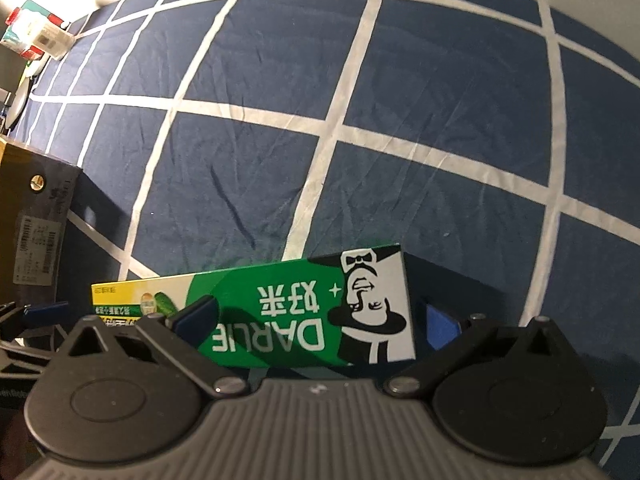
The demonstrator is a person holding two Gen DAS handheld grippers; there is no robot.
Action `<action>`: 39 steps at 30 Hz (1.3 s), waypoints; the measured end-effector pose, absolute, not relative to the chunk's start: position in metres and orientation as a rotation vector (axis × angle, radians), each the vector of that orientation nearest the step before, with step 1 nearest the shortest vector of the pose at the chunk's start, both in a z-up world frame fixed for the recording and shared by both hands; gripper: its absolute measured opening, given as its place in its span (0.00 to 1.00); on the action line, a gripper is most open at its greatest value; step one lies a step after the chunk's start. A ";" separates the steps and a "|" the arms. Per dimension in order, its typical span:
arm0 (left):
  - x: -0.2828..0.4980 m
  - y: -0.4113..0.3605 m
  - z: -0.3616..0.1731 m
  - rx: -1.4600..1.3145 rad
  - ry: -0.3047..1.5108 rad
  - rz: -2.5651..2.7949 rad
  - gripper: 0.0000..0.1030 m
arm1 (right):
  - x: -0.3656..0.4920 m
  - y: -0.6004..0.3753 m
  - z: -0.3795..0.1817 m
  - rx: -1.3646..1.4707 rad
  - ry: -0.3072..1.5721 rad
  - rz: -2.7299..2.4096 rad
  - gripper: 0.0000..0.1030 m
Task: Organize objects
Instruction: 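Close the right tool on the toothpaste box while the left tool grips its other end, then lift the toothpaste box with both tools and carry it over the cardboard box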
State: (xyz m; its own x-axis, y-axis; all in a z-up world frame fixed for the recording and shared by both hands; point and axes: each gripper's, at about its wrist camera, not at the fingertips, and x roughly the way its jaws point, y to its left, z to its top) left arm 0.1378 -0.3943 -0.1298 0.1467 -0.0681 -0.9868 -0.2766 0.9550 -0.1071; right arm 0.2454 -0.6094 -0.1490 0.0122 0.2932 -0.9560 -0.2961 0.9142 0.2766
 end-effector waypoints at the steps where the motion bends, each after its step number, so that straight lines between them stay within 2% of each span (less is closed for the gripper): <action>1: 0.139 -0.395 -0.131 -0.292 1.422 0.151 1.00 | 0.245 -0.609 -0.149 0.010 1.493 0.460 1.00; 10: 0.143 -0.400 -0.134 -0.297 1.421 0.115 1.00 | 0.234 -0.608 -0.151 0.123 1.544 0.416 1.00; 25: 0.153 -0.402 -0.141 -0.329 1.427 0.098 1.00 | 0.231 -0.600 -0.157 0.107 1.525 0.400 1.00; 39: 0.156 -0.407 -0.117 -0.287 1.410 0.050 0.99 | 0.221 -0.606 -0.136 0.124 1.483 0.389 1.00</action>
